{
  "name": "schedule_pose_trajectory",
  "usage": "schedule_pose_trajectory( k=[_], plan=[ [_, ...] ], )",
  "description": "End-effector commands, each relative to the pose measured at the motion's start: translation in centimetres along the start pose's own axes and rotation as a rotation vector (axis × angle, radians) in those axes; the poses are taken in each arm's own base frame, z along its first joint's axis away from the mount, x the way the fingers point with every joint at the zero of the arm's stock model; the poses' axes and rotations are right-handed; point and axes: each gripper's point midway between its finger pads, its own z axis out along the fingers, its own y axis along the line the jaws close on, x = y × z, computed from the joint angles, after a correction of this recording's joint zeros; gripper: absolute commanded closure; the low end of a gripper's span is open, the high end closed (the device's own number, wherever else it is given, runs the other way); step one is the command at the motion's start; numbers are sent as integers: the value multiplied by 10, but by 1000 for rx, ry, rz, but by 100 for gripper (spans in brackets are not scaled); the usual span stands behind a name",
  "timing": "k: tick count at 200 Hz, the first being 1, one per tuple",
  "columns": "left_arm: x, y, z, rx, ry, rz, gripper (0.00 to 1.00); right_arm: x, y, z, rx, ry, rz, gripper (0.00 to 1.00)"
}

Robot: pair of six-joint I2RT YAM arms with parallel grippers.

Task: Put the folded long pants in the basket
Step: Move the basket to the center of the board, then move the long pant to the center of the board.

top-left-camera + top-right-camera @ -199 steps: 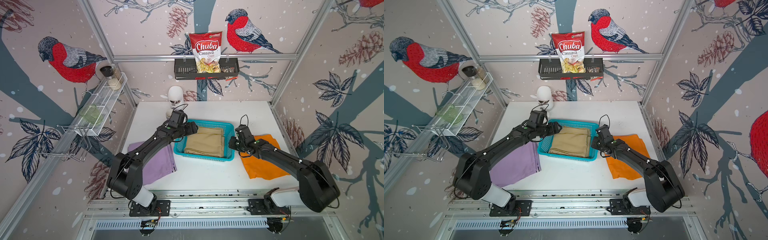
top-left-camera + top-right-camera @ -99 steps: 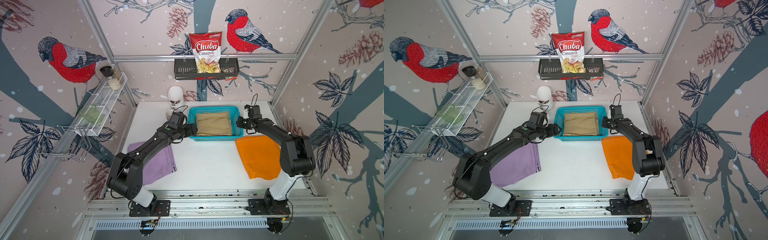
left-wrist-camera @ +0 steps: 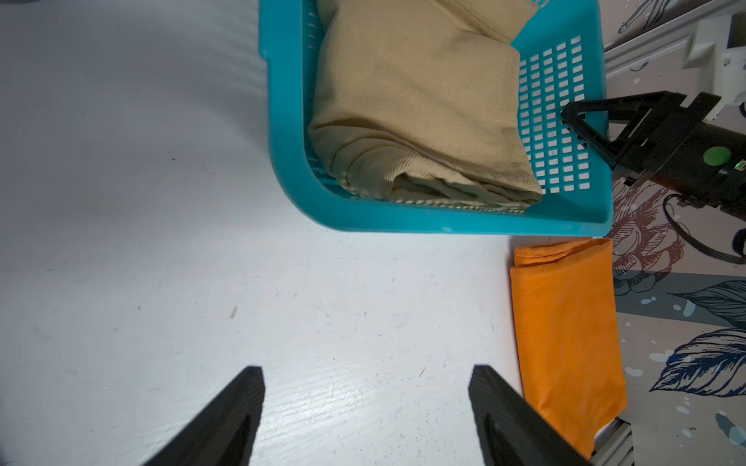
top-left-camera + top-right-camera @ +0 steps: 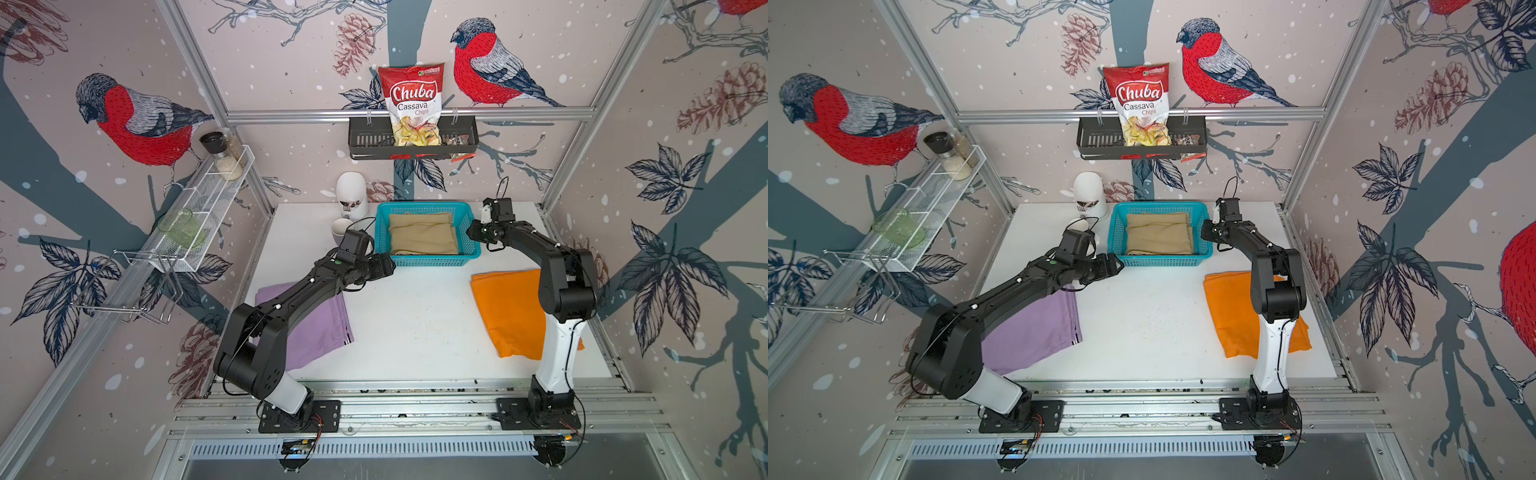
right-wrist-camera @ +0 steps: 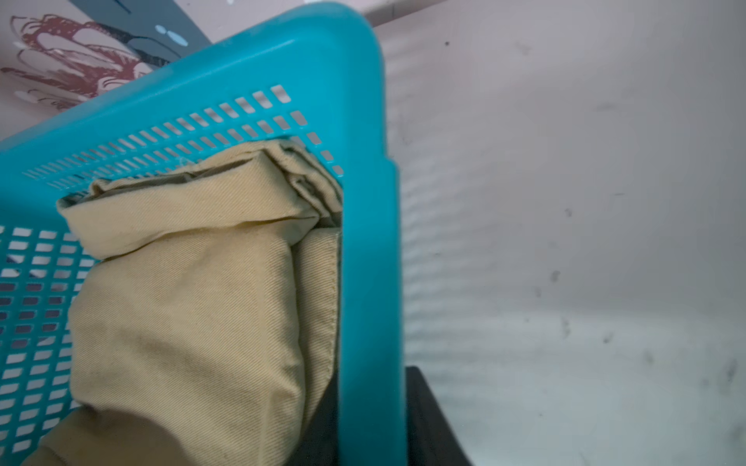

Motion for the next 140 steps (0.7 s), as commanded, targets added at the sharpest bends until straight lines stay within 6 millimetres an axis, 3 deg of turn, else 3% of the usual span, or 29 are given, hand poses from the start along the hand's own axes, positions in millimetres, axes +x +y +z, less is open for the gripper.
schedule_pose_trajectory(
  k=[1,17,35,52,86,118,140],
  plan=[
    [-1,-7,2,31,-16,-3,17,-21,-16,-20,74,-51,37,37],
    [2,-22,-1,66,-62,33,17,-33,-29,-46,88,-86,90,20],
    [9,-37,-3,108,-90,46,16,-37,-42,-77,109,-117,138,18],
    [21,-47,3,174,-86,28,16,-20,-57,-102,176,-98,191,18],
    [46,-45,35,195,-16,-5,16,66,-87,-134,409,13,275,19],
    [54,-43,58,212,34,-28,16,138,-72,-155,379,33,322,28],
    [51,-46,63,216,39,-24,16,173,-68,-167,393,54,330,37]
  ],
)
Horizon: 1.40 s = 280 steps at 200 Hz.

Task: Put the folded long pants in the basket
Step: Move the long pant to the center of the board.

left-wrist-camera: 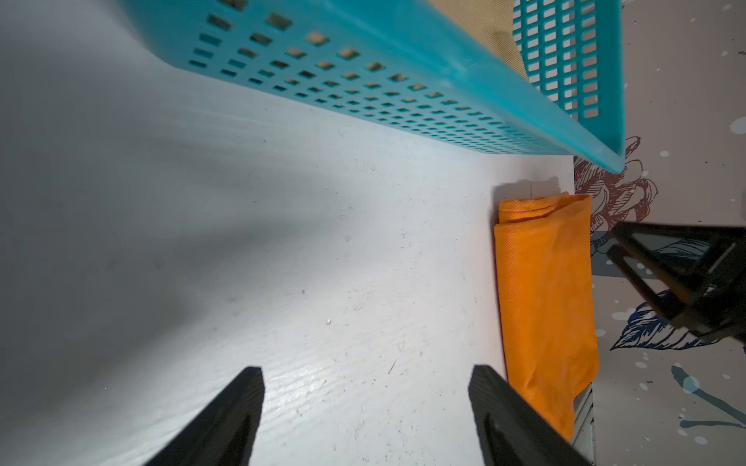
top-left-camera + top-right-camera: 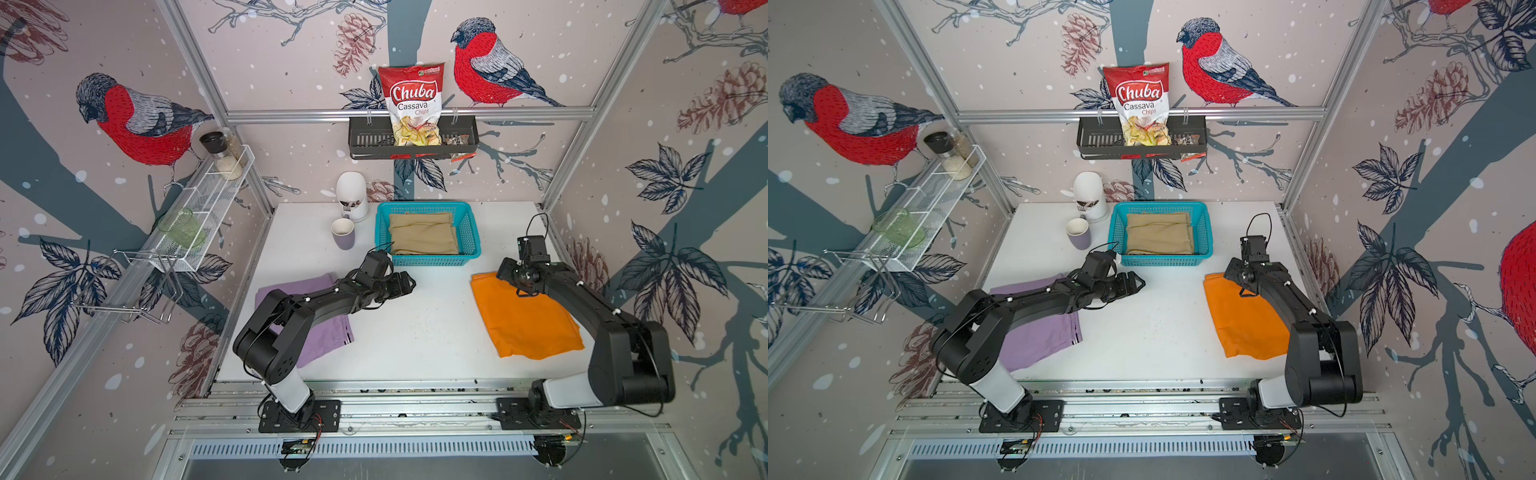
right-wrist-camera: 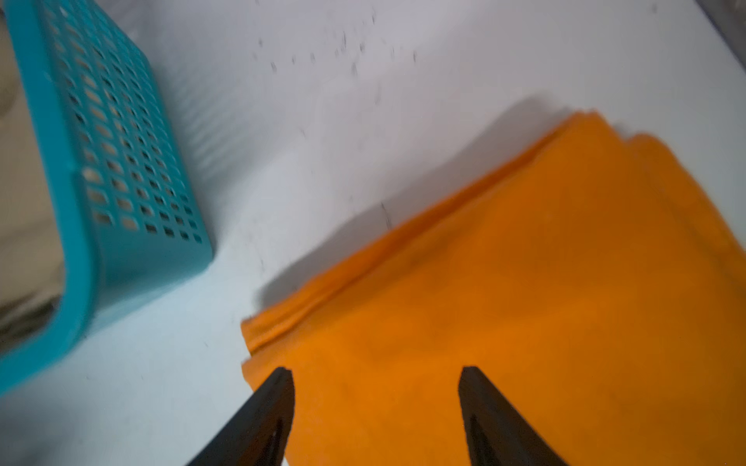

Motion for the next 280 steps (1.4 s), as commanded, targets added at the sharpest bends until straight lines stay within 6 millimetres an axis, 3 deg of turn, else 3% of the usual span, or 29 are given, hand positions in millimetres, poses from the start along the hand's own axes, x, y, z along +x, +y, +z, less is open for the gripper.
schedule_pose_trajectory(
  k=[1,29,86,166,187,218,233,256,280],
  plan=[
    [-13,-20,3,74,-31,22,16,23,-12,-7,36,-10,59,37],
    [-13,-21,7,72,-21,22,16,58,-6,-5,-39,33,72,46],
    [-6,-6,4,6,-4,31,16,128,27,28,-55,218,-24,50],
    [-2,25,-12,-55,5,0,15,186,138,28,-174,366,-262,55],
    [-1,31,-14,-76,3,-5,15,199,173,20,-262,435,-280,54],
    [-2,29,-14,-71,-4,-13,15,186,244,-16,-492,437,-266,54],
    [-4,27,-13,-67,-9,-20,15,170,262,-30,-540,410,-287,53],
    [-5,23,-10,-44,-8,-36,15,128,250,-40,-488,300,-334,49],
    [-3,22,-5,-39,13,-41,16,89,209,-39,-444,233,-353,39]
  ],
)
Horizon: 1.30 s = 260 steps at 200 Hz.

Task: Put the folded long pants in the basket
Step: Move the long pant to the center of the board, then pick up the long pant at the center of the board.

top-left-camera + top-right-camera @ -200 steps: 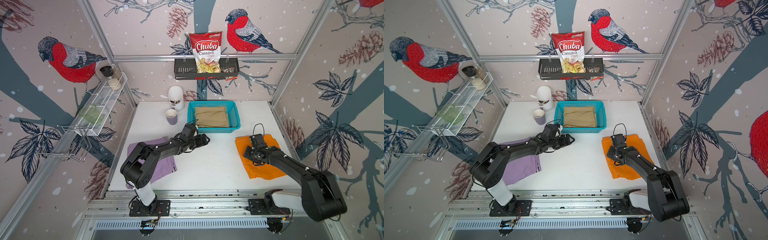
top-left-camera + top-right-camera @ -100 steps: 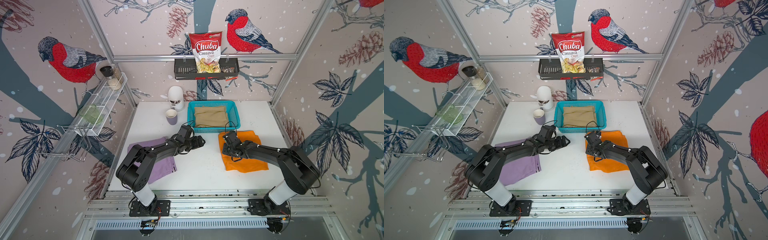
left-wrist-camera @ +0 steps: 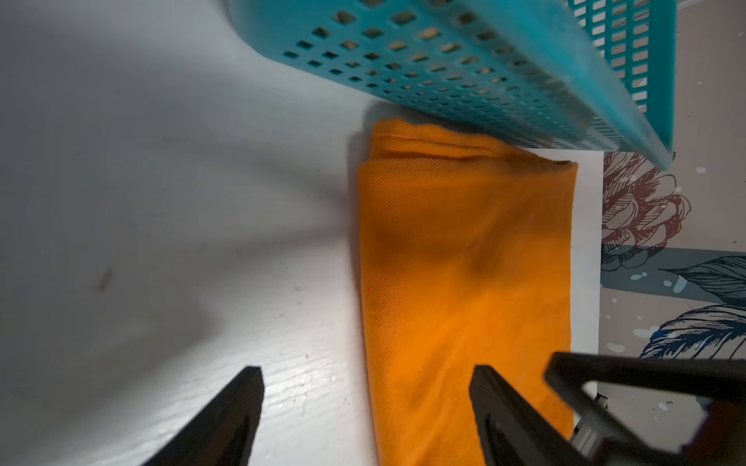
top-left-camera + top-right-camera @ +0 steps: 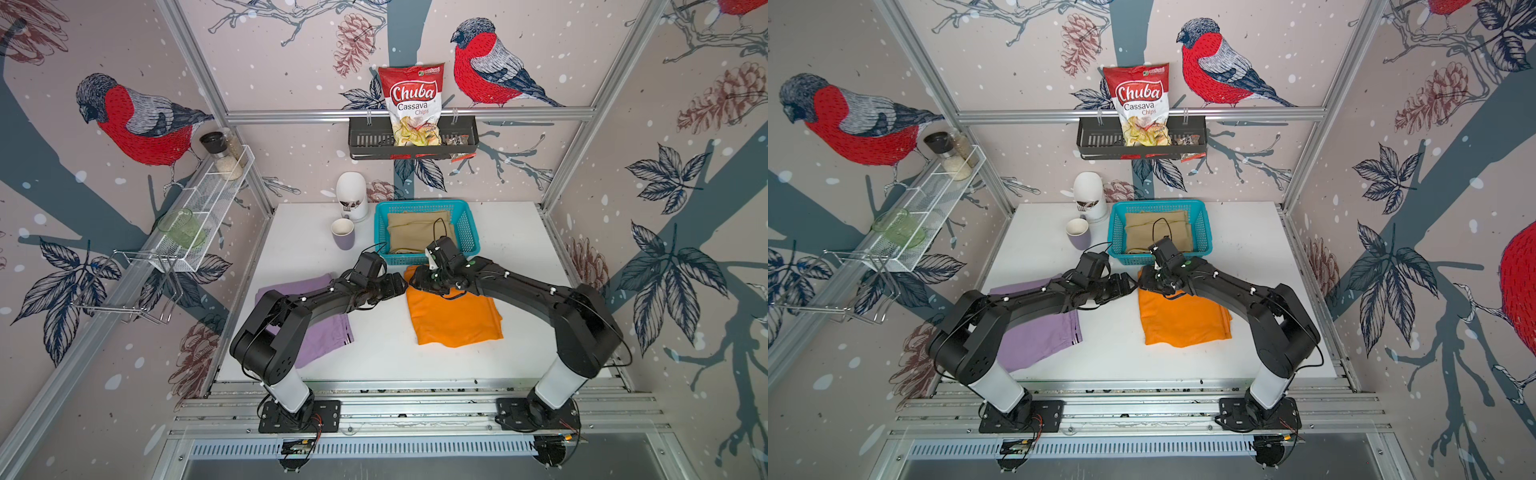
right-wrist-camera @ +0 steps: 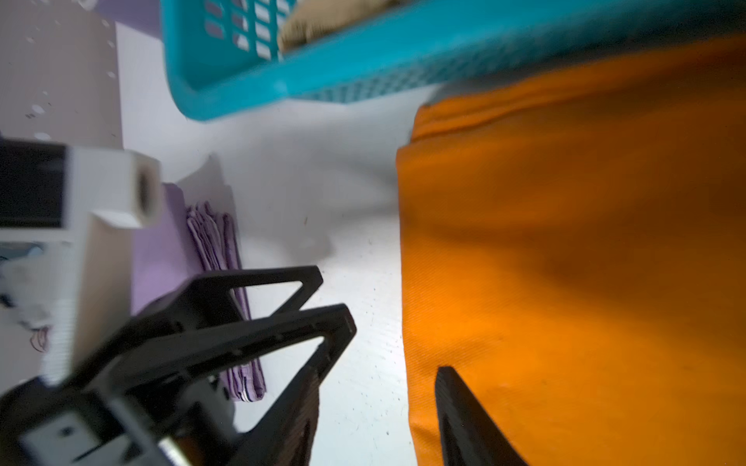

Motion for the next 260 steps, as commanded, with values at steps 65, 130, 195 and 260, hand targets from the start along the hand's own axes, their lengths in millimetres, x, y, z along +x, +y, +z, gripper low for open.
schedule_pose_trajectory(
  k=[65,130,195,260],
  plan=[
    [3,-4,11,11,46,5,16,-22,-171,-98,130,-195,83,5],
    [2,-7,16,2,69,9,16,15,-210,-63,26,-98,224,0],
    [1,-8,18,-8,78,9,16,33,-231,-35,94,-38,212,2],
    [1,-6,22,-14,87,8,16,56,-199,5,107,68,145,37]
  ],
)
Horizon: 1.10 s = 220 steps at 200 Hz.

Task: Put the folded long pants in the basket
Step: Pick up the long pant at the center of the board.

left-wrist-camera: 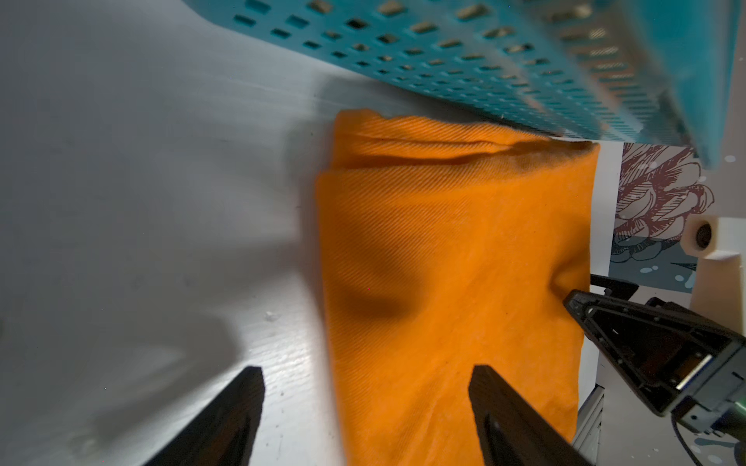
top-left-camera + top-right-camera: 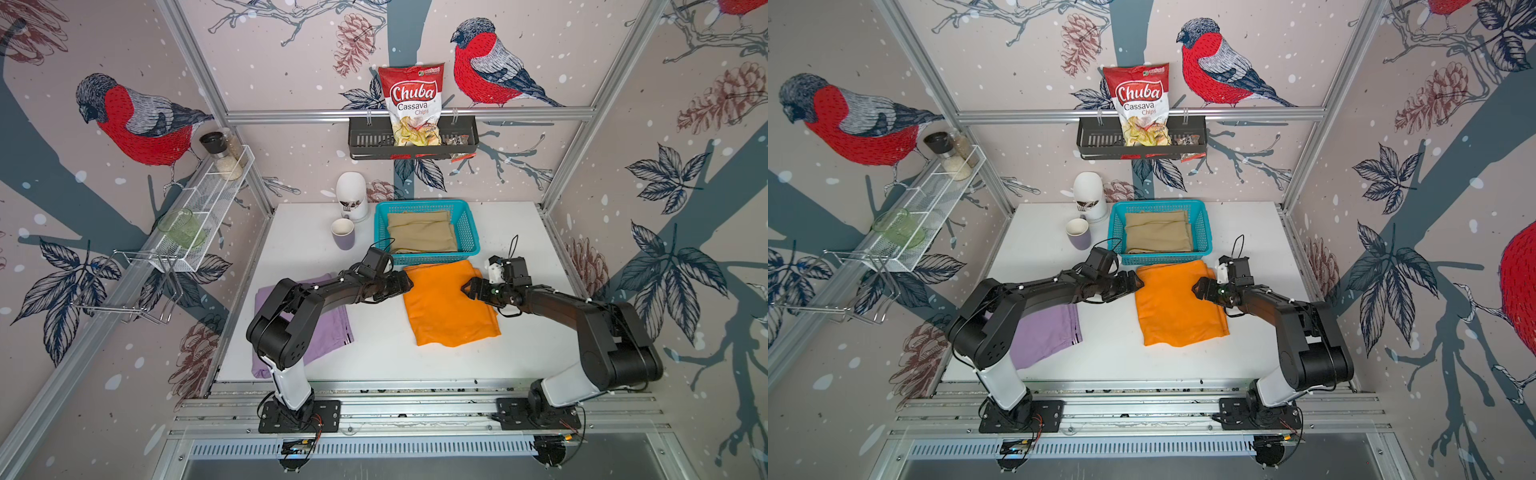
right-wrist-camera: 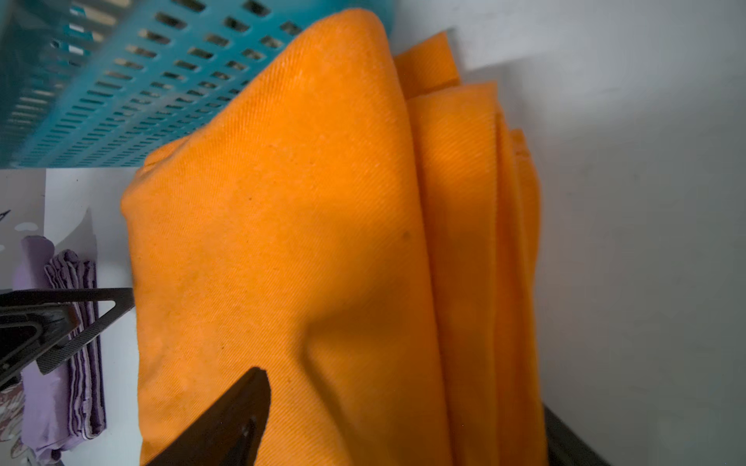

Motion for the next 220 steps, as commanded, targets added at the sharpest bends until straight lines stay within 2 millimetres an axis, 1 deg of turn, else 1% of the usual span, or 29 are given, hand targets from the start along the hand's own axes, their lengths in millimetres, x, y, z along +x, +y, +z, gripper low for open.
schedule_pose_trajectory(
  k=[1,13,17,23,44,71,90,104,131,147,168,180,198,220],
  plan=[
    [1,-1,0,3,9,15,16,40,-14,12,79,148,99,40],
    [1,-1,-1,-1,9,17,16,43,-15,18,86,166,119,65],
    [1,-1,-1,-3,9,19,16,43,-15,20,86,167,124,71],
    [1,-1,-2,-3,6,22,16,42,-13,21,85,168,128,78],
    [4,5,-3,-19,6,19,16,38,-2,23,69,147,141,84],
    [12,16,-2,-49,17,2,16,39,18,25,62,126,164,100],
    [17,26,-5,-88,21,0,16,46,24,26,90,127,183,100],
    [18,33,-8,-117,18,4,16,51,24,25,116,126,201,100],
    [17,37,-17,-154,5,19,16,60,21,17,132,120,263,100],
    [15,42,-25,-182,-8,25,15,62,16,9,142,95,297,100],
    [14,48,-31,-187,-23,12,15,59,14,-1,120,46,351,100],
    [15,45,-29,-156,-18,5,15,55,17,-5,89,21,368,100],
    [20,38,-18,-94,19,-8,17,52,22,-7,72,10,377,100],
    [26,32,-6,-46,52,-27,21,52,22,-5,70,8,394,100]
  ],
)
